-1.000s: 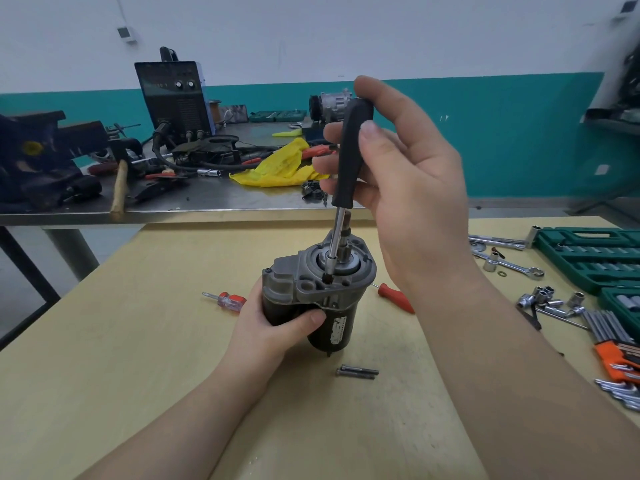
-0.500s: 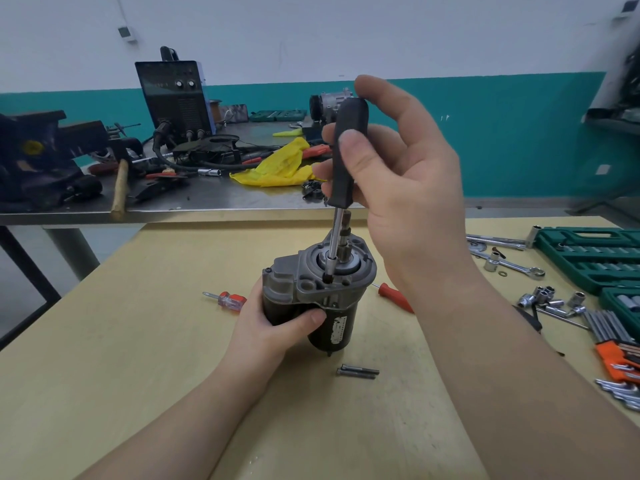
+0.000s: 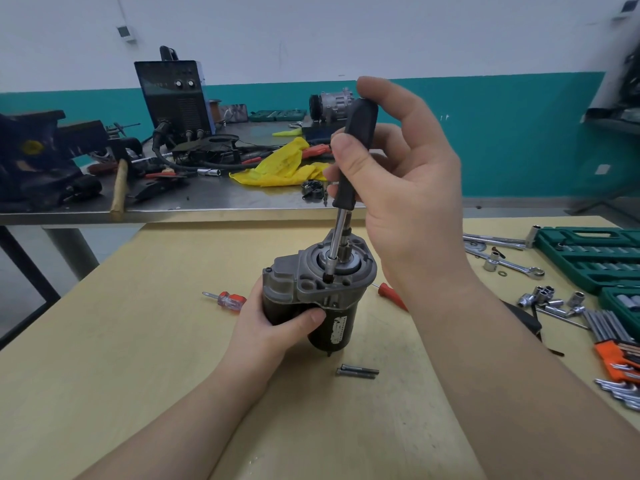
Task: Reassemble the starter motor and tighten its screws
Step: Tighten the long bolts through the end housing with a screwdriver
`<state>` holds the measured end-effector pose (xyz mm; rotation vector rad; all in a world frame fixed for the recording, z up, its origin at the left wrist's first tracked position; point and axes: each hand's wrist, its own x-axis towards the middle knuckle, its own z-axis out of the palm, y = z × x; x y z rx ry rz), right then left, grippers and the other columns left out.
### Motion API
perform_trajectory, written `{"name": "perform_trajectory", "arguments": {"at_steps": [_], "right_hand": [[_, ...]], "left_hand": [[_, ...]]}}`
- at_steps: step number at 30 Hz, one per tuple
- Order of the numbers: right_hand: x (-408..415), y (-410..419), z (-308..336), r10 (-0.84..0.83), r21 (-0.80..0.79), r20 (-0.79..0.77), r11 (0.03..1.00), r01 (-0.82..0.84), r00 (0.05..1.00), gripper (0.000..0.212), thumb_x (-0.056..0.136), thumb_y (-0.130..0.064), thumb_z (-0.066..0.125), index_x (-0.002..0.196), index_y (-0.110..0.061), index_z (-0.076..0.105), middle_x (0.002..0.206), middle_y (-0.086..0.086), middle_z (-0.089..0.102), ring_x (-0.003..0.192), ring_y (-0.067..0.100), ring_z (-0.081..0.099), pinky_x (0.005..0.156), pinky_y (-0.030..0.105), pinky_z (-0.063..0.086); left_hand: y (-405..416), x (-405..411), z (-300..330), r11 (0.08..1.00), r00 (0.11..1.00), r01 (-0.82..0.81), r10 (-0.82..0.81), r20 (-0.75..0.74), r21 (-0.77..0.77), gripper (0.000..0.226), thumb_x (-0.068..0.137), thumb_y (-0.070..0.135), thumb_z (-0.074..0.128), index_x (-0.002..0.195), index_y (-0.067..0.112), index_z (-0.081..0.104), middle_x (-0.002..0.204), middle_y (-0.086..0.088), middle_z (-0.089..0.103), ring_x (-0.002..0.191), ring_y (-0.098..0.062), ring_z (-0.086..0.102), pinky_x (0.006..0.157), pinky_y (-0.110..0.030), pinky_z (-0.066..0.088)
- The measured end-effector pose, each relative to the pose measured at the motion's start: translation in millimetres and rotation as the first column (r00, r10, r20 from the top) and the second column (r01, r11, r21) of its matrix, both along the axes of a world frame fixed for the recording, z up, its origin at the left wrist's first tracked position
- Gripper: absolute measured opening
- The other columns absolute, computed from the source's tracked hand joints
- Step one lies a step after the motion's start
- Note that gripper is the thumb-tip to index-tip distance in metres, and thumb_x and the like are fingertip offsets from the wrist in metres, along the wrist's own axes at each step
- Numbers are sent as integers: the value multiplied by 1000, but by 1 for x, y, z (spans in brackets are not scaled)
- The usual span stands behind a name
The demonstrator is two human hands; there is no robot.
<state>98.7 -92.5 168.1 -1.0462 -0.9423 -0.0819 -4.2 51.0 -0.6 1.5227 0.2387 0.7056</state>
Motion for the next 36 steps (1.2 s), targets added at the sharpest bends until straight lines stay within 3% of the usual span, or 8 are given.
{"name": "perform_trajectory", "arguments": {"at_steps": [5,13,19,24,27,29,31,36], "right_hand": [[1,-4,1,130,53,-121,991,-124,984,32,108,-14,54,130,-27,72,112,20,75,92,30,75,72,38,64],[2,2,0,-73,-21,-5,997,73,997,35,100,-17,72,130,-32,66,96,-6,71,94,29,71,77,48,67],[3,-2,-1,94,8,-96,996,-94,991,30,111,-13,51,131,-28,67,110,18,75,88,32,78,75,45,65],[1,-1,1,-28,-5,20,1000,28,999,35,101,-14,71,127,-37,64,99,1,71,90,28,72,74,38,65],[2,0,-1,-16,8,21,1000,15,1000,31,103,-17,69,130,-31,66,92,-5,68,87,26,69,77,49,66],[2,0,-2,61,21,-26,998,-60,998,27,107,-18,59,132,-26,67,95,11,67,94,44,68,79,61,63],[2,-2,-1,90,11,-53,996,-89,995,30,109,-16,53,135,-26,65,106,24,68,98,46,70,72,51,64],[0,-1,1,-50,2,28,999,50,998,34,100,-13,73,127,-30,64,99,9,71,86,26,72,68,32,64]], "left_hand": [[0,0,-1,1000,1000,1,0,-9,16,63,72,30,94,130,36,70,131,-5,76,123,-28,72,104,-65,56],[0,1,-2,1000,1000,-2,2,-7,14,60,71,29,93,126,37,71,128,-4,77,120,-26,73,102,-61,58],[0,1,-1,1000,1000,-2,2,-5,7,62,70,29,93,128,33,71,129,-5,77,121,-27,73,102,-61,58],[1,1,-1,1000,1000,-7,8,-14,8,66,70,33,97,130,35,70,131,-5,76,122,-28,72,103,-64,57],[0,1,-1,1000,1000,-11,11,-12,3,75,64,49,101,131,35,69,131,-5,76,122,-27,72,102,-63,57],[0,1,-1,1000,1000,-10,10,-8,3,77,63,52,101,131,35,69,131,-5,76,122,-27,72,102,-63,58],[1,1,-2,1000,1000,-7,7,-3,-4,77,63,52,101,131,34,69,131,-5,76,123,-28,72,102,-63,58],[2,2,-3,1000,1000,-3,4,-9,11,66,71,35,97,131,35,69,131,-5,76,122,-28,72,103,-64,57]]}}
